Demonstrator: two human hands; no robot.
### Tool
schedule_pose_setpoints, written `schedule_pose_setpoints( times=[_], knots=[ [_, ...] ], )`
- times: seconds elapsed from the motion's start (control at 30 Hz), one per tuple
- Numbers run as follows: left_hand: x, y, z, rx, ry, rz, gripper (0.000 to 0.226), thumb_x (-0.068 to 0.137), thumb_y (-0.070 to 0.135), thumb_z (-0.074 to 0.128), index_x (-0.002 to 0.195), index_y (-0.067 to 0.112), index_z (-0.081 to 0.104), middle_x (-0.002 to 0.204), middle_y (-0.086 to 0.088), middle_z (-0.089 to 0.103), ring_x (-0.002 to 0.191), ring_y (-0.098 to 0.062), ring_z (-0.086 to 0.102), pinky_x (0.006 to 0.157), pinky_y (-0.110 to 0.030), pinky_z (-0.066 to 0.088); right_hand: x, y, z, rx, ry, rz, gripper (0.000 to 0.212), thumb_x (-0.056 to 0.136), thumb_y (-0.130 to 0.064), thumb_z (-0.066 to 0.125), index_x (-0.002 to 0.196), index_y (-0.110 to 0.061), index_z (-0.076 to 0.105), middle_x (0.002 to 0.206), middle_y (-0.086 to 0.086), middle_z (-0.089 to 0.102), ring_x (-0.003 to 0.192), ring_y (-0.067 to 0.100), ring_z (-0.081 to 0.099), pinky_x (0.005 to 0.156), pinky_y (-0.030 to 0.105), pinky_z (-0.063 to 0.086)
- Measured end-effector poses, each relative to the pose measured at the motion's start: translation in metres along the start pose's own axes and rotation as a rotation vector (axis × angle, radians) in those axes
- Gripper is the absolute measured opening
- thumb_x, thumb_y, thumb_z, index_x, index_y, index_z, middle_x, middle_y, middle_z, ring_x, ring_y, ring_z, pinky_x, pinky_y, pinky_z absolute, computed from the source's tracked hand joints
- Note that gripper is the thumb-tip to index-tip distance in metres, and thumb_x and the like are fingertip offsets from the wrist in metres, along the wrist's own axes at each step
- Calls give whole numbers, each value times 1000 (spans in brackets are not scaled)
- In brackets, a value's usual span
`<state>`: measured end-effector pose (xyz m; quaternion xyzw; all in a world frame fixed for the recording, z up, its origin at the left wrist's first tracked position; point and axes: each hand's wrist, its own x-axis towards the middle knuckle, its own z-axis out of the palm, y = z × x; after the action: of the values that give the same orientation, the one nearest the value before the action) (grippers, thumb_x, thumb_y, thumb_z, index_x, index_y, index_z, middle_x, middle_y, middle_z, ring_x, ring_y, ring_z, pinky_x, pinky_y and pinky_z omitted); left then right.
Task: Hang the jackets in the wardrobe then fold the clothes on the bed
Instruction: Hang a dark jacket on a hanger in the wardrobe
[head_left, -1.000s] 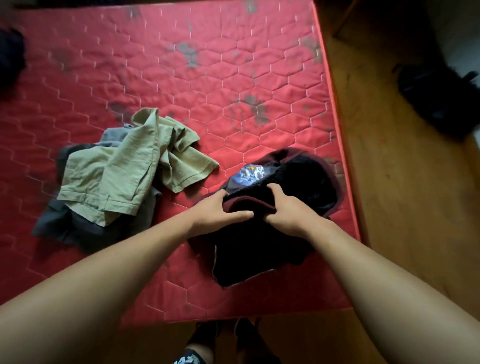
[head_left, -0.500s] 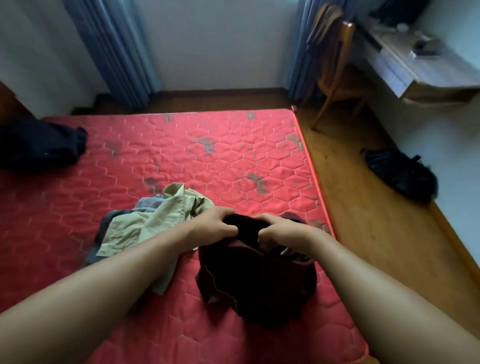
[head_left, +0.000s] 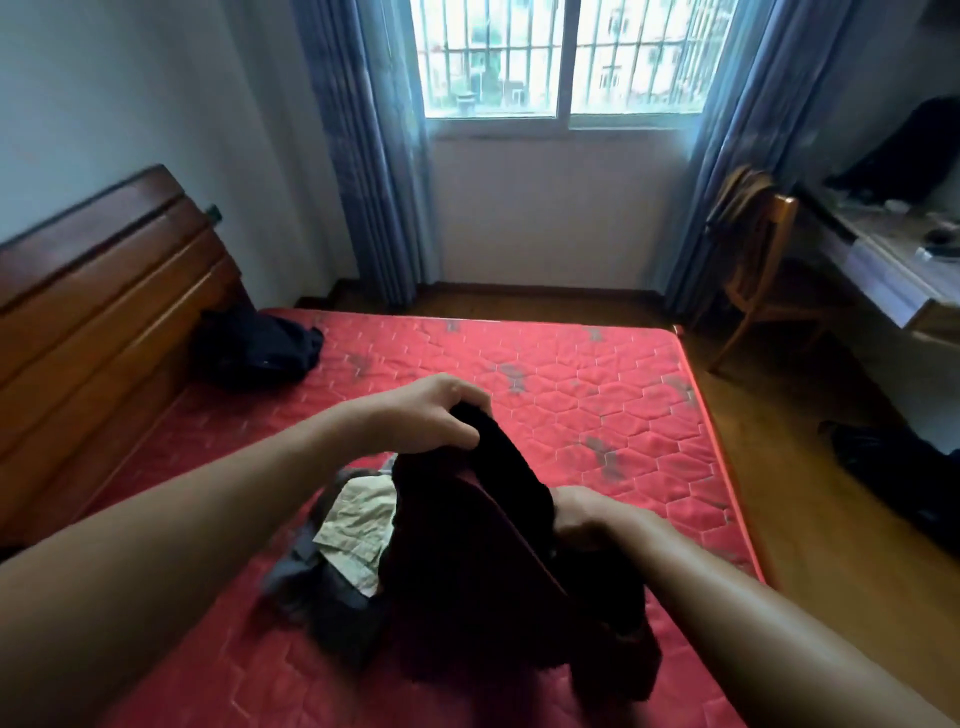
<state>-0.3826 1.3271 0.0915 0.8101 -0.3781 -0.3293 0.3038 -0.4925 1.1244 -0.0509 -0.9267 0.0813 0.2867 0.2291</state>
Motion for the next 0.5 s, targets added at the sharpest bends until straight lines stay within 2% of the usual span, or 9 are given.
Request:
schedule_pose_setpoints(
  times=[0.03,0.07,0.13,0.2,0.3,0.33,0.37,0.43,0.5],
  knots=[
    [-10,-4,-11,30,45,-14,11,77,3,59,80,11,65,64,7,56,54,-6,53,49,-21,43,-1,-9,-4,-21,32,-21,9,83,-22,65,79,-15,66,81,10,65,83,25,66,66,29,45],
    [-20,-10,-23,68,80,-30,10,77,4,61,79,12,65,64,7,57,54,-7,54,49,-23,44,-4,-15,-12,-20,85,-37,19,84,-22,63,68,-14,58,74,9,59,76,23,63,63,30,43],
    [-39,-26,-44,161,125,-69,7,78,10,65,79,18,64,66,6,59,56,-10,57,51,-29,47,-7,-25,-31,40,195,-68,27,83,-23,63,60,-14,52,67,4,55,65,16,57,56,29,41],
    [-57,-43,-61,333,129,-112,10,78,28,72,83,27,63,75,9,64,67,-13,64,59,-32,54,-14,-38,-54,95,243,-132,20,82,-27,67,66,-16,62,67,-2,63,61,10,59,53,26,43],
    [-78,-58,-79,539,99,-175,50,70,74,71,104,39,60,90,20,61,86,-6,62,75,-29,53,-20,-71,-86,36,346,-224,14,83,-31,73,78,-19,69,77,-1,70,70,14,66,61,30,50],
    [-84,-61,-84,548,110,-187,54,69,80,67,107,43,59,91,23,59,89,-4,61,77,-27,51,-21,-83,-94,-1,397,-254,14,81,-30,74,76,-19,67,77,-1,69,72,18,65,61,29,49],
    [-89,-63,-89,548,139,-185,45,72,78,67,101,45,59,90,24,60,88,-3,61,76,-25,49,-23,-95,-102,-24,441,-282,18,80,-29,75,71,-21,62,73,-3,65,72,18,63,59,27,44],
    [-103,-65,-101,578,225,-144,20,81,57,74,81,46,57,81,22,62,82,-3,62,71,-22,45,-29,-114,-116,-13,486,-324,30,76,-30,79,63,-25,52,66,-9,56,68,15,56,55,24,37],
    [-121,-65,-116,647,304,-85,24,85,38,76,75,44,55,77,22,61,76,1,60,67,-18,41,-34,-127,-129,35,437,-345,32,72,-35,83,62,-26,54,62,-9,56,60,7,54,52,23,37]
  ],
)
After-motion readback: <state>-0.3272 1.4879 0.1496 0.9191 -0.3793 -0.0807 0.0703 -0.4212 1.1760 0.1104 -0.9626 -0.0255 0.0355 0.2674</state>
